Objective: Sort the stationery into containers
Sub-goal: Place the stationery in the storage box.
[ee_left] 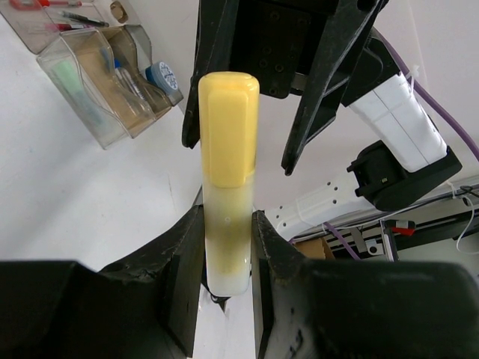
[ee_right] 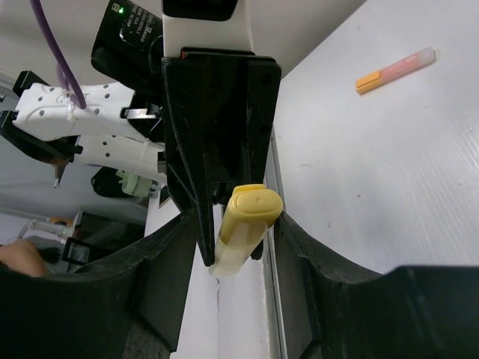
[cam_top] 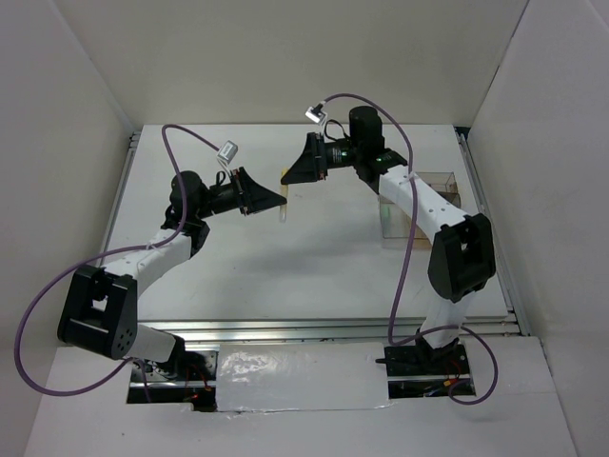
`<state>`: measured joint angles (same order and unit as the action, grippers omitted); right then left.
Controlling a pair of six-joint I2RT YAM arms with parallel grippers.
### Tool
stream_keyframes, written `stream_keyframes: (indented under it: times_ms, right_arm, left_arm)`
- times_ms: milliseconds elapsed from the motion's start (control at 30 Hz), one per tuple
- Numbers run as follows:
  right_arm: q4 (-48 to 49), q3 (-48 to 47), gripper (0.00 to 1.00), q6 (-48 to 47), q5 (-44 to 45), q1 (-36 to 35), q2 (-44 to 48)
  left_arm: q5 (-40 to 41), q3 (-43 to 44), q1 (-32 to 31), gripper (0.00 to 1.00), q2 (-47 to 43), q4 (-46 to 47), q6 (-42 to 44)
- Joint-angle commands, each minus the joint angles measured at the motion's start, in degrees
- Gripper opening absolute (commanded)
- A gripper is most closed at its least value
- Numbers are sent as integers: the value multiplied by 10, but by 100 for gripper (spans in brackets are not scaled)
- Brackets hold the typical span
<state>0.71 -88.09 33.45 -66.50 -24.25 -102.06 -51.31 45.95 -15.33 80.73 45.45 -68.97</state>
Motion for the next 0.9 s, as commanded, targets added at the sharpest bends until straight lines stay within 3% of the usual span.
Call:
stream_keyframes:
  times_ms: [0,200,300,333,367,400,433,500,667,767,800,867]
  right_arm:
    - [42,-26,52,11,-17,-9,-8]
    - [43,-27,34,10,-19,-10,-9]
    - [40,-23,25,2,-18,-10,-4]
    - [27,-23,22,-5,-17,-10,-2]
    - [14,-24,17,-17,-13,-10,2]
    - [-34,-30,10,-57,-7,-10,13]
    - [-60,-33,10,-84,-1,-9,20]
    - [-148,-37,0,-158,27,3,44]
    - [-292,-30,0,-260,96,97,97]
    - [-437,-63,0,-389,192,141,104]
    - [-484,-63,0,-404,264,162,107]
    - [-497,-32,0,-425,333,179,125]
  left_arm:
    - [-1,4,-3,0,-13,21,14]
    - [1,5,-2,0,-10,20,15]
    - [4,8,-3,13,-11,4,23]
    - [8,11,-2,28,-10,-20,26]
    - [9,14,-2,38,-12,-37,34]
    - [9,31,-2,69,-14,-87,60]
    - [8,44,-2,80,-15,-88,81]
    - [4,82,-1,99,-17,-189,169]
    - [52,166,33,99,-28,-432,352]
    - [119,239,78,99,-9,-604,417]
    - [136,256,98,99,6,-643,449]
    - [194,282,122,99,14,-701,461]
